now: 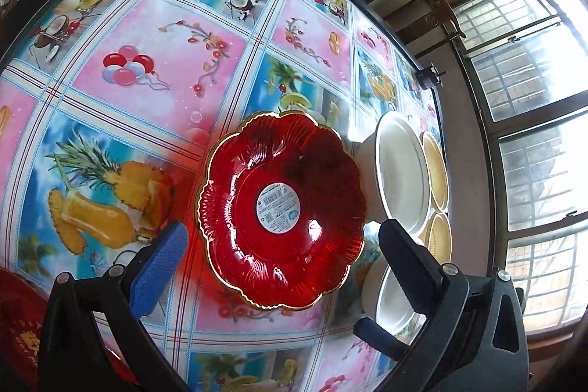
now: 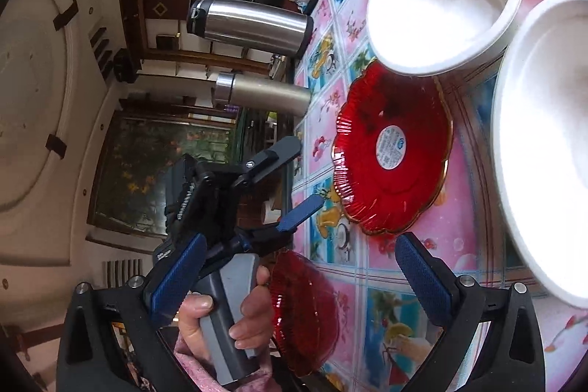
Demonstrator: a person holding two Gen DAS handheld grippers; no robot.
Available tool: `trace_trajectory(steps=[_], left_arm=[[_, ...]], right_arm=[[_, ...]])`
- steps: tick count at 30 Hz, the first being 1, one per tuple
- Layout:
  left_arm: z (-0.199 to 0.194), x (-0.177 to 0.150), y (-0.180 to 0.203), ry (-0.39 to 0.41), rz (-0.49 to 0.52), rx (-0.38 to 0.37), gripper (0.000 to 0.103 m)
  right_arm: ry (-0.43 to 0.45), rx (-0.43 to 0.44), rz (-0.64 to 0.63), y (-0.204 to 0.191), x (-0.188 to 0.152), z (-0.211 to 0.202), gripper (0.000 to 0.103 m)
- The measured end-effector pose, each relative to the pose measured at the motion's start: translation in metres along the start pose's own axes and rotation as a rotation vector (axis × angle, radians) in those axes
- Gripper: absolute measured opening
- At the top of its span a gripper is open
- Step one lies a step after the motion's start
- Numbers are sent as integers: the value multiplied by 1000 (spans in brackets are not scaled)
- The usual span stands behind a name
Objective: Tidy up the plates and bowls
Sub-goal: 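Move both grippers to the rim of the small red scalloped plate, then close the left gripper on the red plate rim while the right gripper also clamps it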
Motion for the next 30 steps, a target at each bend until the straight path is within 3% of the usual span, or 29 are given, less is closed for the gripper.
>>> trace_trajectory(steps=[7,13,19,23,26,30], left_arm=[[7,4,-2,-18,-19,-16,103],[11,1,4,-30,1,-42,103],[7,-5,0,-9,-16,-70,103],[4,-6,-5,20,-20,-37,102],[5,-8,-4,31,-5,-17,96],[7,-7,-2,33,0,-13,81]], right_arm=[[90,-170,48,29,19,-16,102],[103,-211,30,34,28,-13,99],[91,-251,32,48,35,-4,82],[87,-262,23,51,37,-2,71],[88,-281,35,55,37,-2,67],[92,-308,27,60,38,-2,50]])
Point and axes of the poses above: each gripper's, at about its wrist camera, not at the fingertips, and z roughly the way its jaws point, y to its right, x to its top, the point moved 6 cm from there along z, roughly the way its jaws point, and after that the axes turned 14 degrees about x, right-handed, at the moved point
